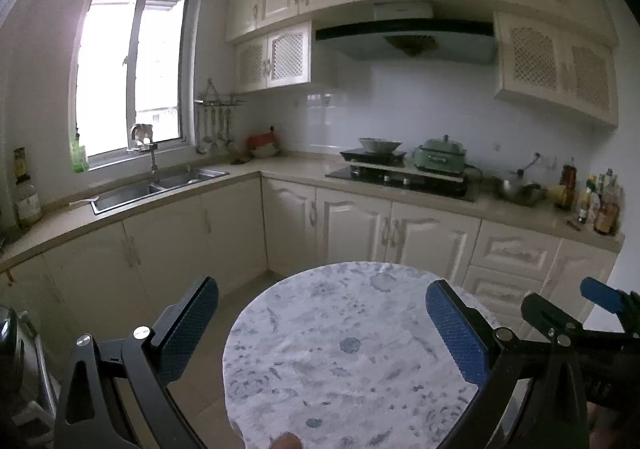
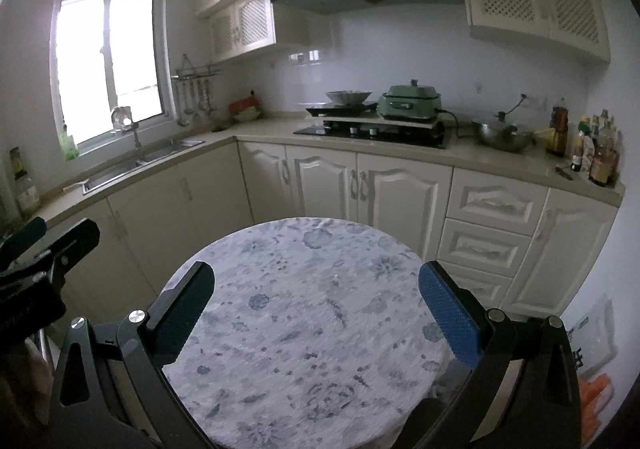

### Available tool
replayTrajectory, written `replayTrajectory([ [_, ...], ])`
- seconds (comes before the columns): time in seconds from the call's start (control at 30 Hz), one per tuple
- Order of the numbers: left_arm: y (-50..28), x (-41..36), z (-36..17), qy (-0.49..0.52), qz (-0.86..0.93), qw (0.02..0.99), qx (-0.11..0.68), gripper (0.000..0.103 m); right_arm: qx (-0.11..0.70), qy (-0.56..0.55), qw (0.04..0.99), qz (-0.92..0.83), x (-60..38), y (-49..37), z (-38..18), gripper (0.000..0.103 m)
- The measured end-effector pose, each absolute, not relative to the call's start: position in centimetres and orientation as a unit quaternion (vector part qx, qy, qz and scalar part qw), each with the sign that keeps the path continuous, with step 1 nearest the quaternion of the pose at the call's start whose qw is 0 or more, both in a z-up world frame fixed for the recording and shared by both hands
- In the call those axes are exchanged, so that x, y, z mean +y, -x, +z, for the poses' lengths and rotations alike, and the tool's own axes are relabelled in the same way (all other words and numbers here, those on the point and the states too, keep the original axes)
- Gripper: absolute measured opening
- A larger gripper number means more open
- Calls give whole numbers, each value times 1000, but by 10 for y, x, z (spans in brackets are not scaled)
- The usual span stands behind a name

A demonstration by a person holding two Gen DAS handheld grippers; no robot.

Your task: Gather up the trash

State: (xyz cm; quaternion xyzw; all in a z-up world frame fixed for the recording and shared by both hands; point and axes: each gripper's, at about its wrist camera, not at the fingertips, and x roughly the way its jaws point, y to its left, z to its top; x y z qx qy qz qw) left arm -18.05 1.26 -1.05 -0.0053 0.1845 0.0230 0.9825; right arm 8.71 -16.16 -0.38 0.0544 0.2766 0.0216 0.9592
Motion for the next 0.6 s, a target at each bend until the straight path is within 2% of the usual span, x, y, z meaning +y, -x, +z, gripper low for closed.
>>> replayTrajectory([
  [0.3, 201, 14, -2, 11, 15, 984, 178, 102, 261, -44, 964, 10, -159, -78, 5, 103],
  [0.6, 178, 11, -1, 5, 20, 984, 178, 102, 260, -45, 964, 12, -163, -77, 6, 103],
])
